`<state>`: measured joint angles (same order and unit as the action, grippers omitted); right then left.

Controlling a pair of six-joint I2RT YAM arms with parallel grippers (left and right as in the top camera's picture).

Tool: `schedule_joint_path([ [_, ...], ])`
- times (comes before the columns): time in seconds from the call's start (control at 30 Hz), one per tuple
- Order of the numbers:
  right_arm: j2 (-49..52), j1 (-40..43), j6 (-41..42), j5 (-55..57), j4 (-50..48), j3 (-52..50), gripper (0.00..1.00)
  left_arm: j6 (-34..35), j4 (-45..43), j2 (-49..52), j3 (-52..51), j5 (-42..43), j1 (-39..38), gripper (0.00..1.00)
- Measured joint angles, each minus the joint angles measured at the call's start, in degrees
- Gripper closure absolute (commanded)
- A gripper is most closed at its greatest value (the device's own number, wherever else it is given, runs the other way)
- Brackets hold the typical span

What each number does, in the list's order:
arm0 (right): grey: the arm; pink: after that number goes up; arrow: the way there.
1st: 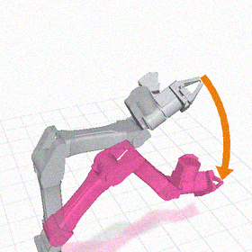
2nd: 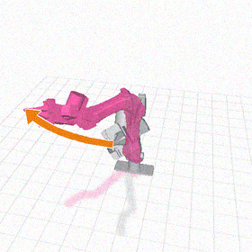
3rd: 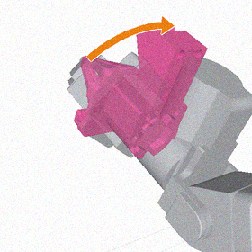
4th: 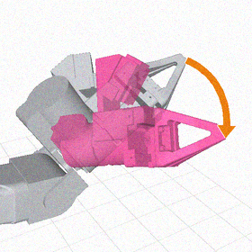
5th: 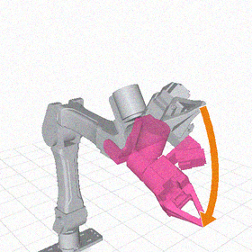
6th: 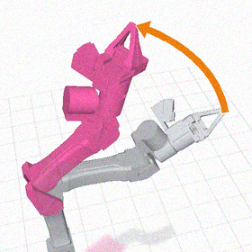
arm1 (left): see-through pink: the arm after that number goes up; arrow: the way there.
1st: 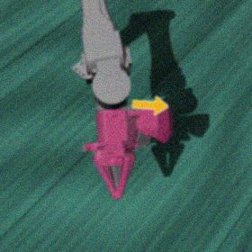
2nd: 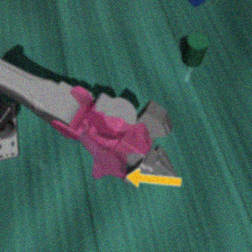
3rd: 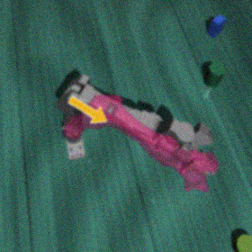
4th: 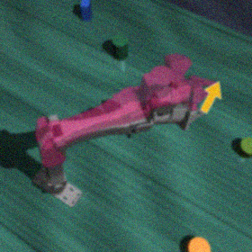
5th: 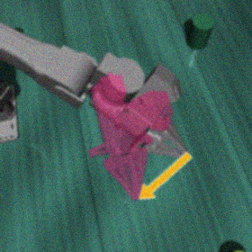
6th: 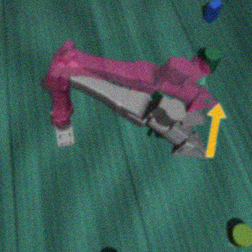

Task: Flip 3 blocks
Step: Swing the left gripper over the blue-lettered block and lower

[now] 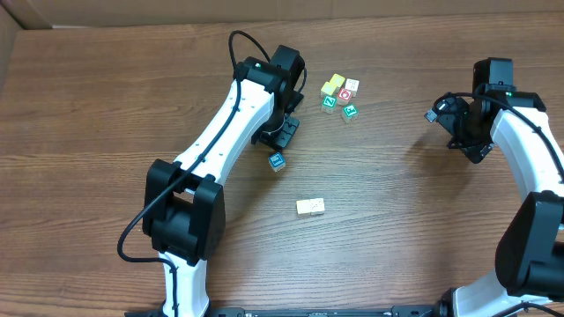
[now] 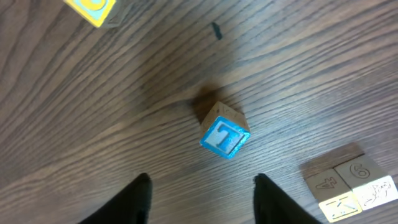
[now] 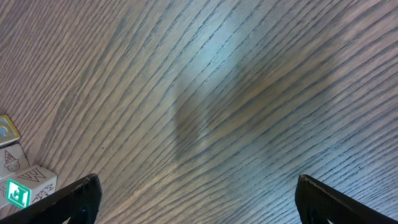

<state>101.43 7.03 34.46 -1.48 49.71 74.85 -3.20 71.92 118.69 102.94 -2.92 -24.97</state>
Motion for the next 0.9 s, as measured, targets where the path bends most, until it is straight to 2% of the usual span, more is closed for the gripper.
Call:
schedule_joint_path([
  [0.23,0.0,0.0,0.0,0.0,0.02,0.0,0.0,-0.15,-6.38,0.0,-5.03,4.22,0.0,0.48],
  [0.67,0.0,0.0,0.0,0.0,0.04,0.0,0.0,1.44,-16.26,0.0,-12.68,4.87,0.0,0.48],
  [0.9,0.0,0.0,0.02,0.0,0.0,0.0,0.0,1.53,-16.96,0.0,-14.1,4.85,0.0,0.48],
])
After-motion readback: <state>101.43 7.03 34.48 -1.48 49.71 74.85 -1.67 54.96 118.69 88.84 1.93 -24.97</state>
